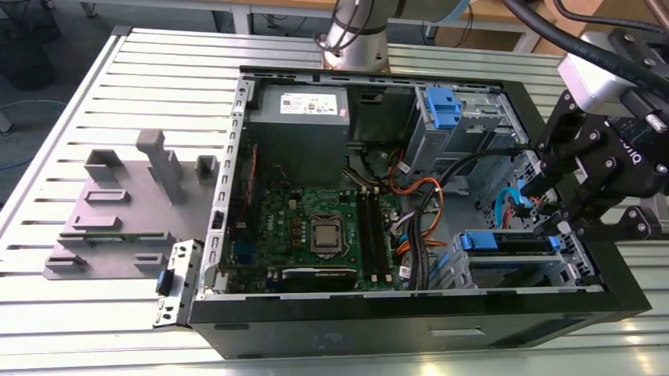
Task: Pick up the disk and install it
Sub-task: 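Insert the first disk wire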
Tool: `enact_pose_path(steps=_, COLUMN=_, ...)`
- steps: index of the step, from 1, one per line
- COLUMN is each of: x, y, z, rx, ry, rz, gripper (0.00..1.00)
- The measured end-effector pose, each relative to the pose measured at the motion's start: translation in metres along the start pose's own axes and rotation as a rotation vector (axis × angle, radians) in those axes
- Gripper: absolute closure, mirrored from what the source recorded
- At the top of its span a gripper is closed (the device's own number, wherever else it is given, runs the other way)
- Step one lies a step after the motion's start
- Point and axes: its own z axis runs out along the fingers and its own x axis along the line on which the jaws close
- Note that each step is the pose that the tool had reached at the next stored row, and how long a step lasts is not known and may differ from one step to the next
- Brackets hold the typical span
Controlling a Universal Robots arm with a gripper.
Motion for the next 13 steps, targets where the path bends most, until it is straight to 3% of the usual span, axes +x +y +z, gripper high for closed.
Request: enact_pose_path(steps=13, x=-0.0073, y=-0.003, z=0.0082, rx=0.0, ry=0.0002, rz=0.0, gripper=0.51)
